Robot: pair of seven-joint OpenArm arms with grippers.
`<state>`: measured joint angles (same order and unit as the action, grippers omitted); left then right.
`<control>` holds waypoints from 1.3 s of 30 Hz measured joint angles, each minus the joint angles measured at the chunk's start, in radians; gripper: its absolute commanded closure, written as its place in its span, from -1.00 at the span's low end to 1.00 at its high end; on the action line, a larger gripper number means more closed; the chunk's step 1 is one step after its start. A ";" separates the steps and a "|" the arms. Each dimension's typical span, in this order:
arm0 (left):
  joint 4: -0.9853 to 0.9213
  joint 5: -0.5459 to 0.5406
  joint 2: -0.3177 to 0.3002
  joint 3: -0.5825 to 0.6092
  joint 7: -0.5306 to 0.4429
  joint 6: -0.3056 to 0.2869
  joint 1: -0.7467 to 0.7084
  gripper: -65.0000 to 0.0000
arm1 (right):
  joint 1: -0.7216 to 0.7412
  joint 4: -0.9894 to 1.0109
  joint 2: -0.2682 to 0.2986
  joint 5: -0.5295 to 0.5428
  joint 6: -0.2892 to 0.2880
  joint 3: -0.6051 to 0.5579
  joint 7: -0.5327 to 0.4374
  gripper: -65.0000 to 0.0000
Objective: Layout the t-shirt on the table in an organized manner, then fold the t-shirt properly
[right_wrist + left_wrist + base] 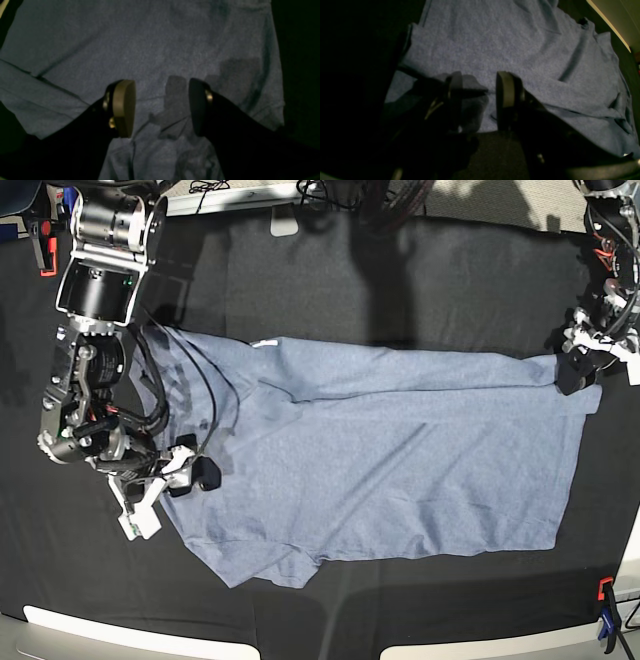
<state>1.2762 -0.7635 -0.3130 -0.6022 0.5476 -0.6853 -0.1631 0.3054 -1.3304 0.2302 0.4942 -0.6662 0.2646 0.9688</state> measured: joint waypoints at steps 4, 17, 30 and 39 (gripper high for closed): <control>0.000 0.000 0.000 0.000 0.000 0.000 0.000 0.36 | 0.035 0.087 0.002 -0.068 0.085 0.000 0.005 -0.01; 0.000 0.000 0.000 0.000 0.000 0.000 0.000 0.36 | 0.080 0.211 -0.043 -0.122 0.134 0.000 0.031 -0.01; 0.000 0.000 0.000 0.000 0.000 0.000 0.000 0.36 | 0.080 0.244 -0.068 -0.191 0.153 0.000 -0.011 -0.01; 0.000 0.000 0.000 0.000 0.000 0.000 0.000 0.36 | 0.080 0.244 -0.067 -0.192 0.170 0.000 -0.011 -0.01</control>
<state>1.2762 -0.7635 -0.3126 -0.6022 0.5476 -0.6853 -0.1631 0.3855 -1.0863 0.1635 0.3019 -0.4965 0.2649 0.9581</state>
